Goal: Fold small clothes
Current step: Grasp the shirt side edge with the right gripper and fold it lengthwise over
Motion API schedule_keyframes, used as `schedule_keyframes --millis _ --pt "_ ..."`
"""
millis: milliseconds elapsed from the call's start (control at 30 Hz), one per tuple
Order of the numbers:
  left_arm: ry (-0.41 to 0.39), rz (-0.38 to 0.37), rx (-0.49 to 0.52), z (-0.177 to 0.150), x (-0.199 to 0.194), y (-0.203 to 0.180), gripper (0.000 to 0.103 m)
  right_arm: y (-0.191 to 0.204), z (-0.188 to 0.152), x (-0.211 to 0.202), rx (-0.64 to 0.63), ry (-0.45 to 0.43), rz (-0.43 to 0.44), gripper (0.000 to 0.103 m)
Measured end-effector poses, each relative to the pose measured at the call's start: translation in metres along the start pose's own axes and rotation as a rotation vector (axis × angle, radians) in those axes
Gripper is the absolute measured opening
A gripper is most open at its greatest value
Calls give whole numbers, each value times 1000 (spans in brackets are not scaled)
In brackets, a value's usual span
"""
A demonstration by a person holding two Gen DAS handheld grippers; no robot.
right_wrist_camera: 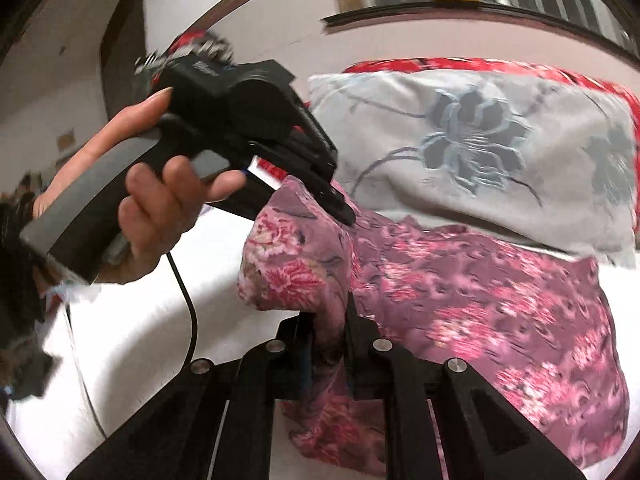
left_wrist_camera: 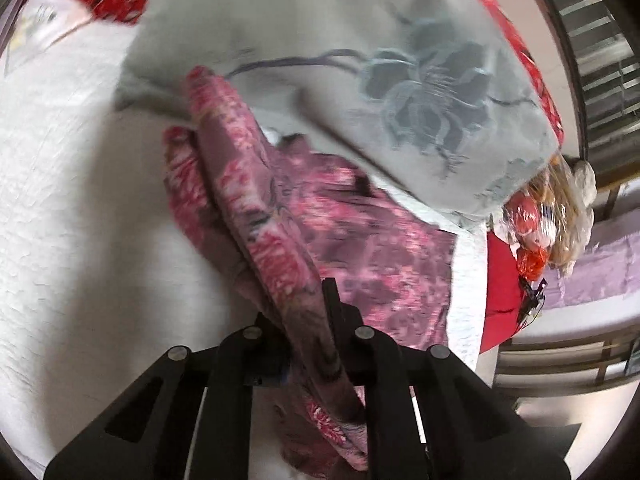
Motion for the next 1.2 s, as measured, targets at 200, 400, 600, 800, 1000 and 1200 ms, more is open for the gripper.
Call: schedule_keyframes --millis 200,400,600,800,1000,1200 --pt "4 19 87 -9 15 -69 11 -52 -1 -36 161 -37 -9 11" --pt "39 20 155 -24 50 -135 11 -108 -17 -71 319 -62 -14 11" --pt "106 60 218 -41 104 -189 11 -167 -39 -97 497 -81 -29 11" --pt "168 128 255 -57 151 -206 15 -209 -70 -102 628 -52 -48 11" --pt "148 42 230 -56 143 -214 27 -230 -104 -86 759 18 -31 12" --pt "12 -6 166 -27 87 -182 48 -243 -120 -92 799 72 -31 22"
Point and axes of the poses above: each gripper's, at about its wrist camera, not at the fingertips, and x roughly the way its jaws point, y to its left, z to its top, the point moved 6 cm from there along x, roughly the way its jaws point
